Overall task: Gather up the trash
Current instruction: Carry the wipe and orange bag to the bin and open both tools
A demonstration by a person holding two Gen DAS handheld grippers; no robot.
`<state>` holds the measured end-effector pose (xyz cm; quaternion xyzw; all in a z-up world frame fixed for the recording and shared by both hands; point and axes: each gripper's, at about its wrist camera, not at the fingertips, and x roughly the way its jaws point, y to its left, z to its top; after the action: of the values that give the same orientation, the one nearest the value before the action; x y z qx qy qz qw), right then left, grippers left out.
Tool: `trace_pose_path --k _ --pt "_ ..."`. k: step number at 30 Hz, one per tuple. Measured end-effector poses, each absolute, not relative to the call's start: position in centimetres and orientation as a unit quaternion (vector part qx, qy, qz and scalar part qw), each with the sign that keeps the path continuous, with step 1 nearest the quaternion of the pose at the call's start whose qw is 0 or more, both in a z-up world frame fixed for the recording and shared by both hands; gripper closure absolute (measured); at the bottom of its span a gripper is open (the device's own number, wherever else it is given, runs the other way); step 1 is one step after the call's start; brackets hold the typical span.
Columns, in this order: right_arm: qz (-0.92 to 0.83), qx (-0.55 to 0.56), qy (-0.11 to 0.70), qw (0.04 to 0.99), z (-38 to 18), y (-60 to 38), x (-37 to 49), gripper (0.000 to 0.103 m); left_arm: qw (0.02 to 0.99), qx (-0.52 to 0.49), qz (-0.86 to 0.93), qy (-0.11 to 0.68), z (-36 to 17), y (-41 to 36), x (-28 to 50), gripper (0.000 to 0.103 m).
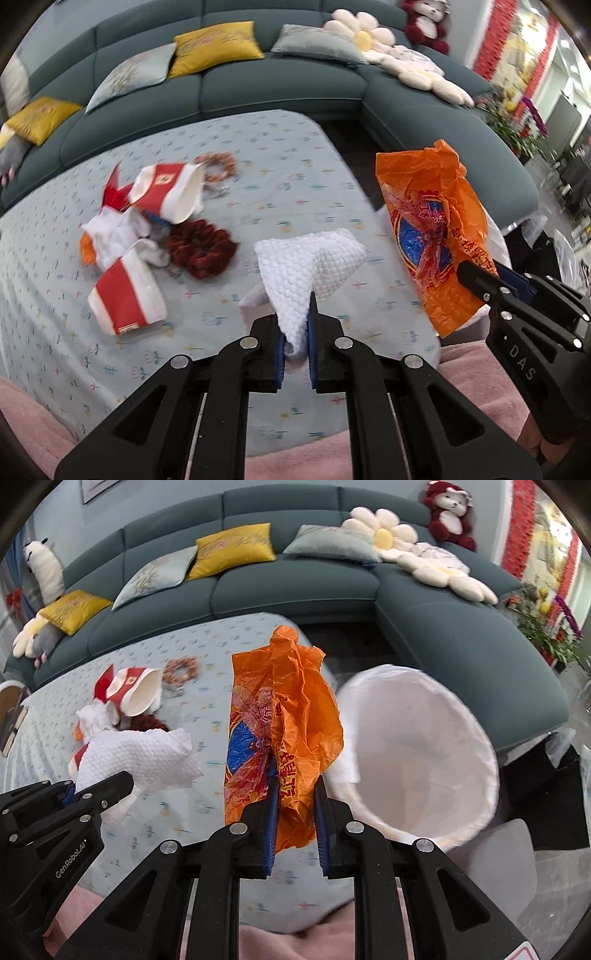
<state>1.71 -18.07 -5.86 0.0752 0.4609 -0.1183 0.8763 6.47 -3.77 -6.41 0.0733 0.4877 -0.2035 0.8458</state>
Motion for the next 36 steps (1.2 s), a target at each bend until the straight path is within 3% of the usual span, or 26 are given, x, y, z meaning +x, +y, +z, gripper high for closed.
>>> trace_pose_path --k 11,30,31,33,36 --pt "-0.176 0.082 0.443 0.875 -5.3 -24.0 -2.3 0.086 0.84 0.102 -0.264 0.463 -5.0 -12.0 4.5 0.094" --pt "-0.234 0.132 0.45 0.852 -7.4 -31.6 -3.3 0.086 0.802 0.111 -0.329 0.486 -7.3 -22.5 6.0 0.091" --pt "-0.235 0.133 0.451 0.851 -7.6 -31.8 -3.2 0.086 0.801 0.111 -0.328 0.488 -7.4 -22.8 6.1 0.087" --pt "-0.236 0.134 0.452 0.85 -7.8 -32.2 -3.0 0.085 0.8 0.108 -0.321 0.495 -7.7 -23.4 6.6 0.059" --pt "-0.235 0.136 0.453 0.849 -8.0 -32.4 -2.5 0.081 0.81 0.099 -0.311 0.486 -7.3 -23.3 7.2 0.052"
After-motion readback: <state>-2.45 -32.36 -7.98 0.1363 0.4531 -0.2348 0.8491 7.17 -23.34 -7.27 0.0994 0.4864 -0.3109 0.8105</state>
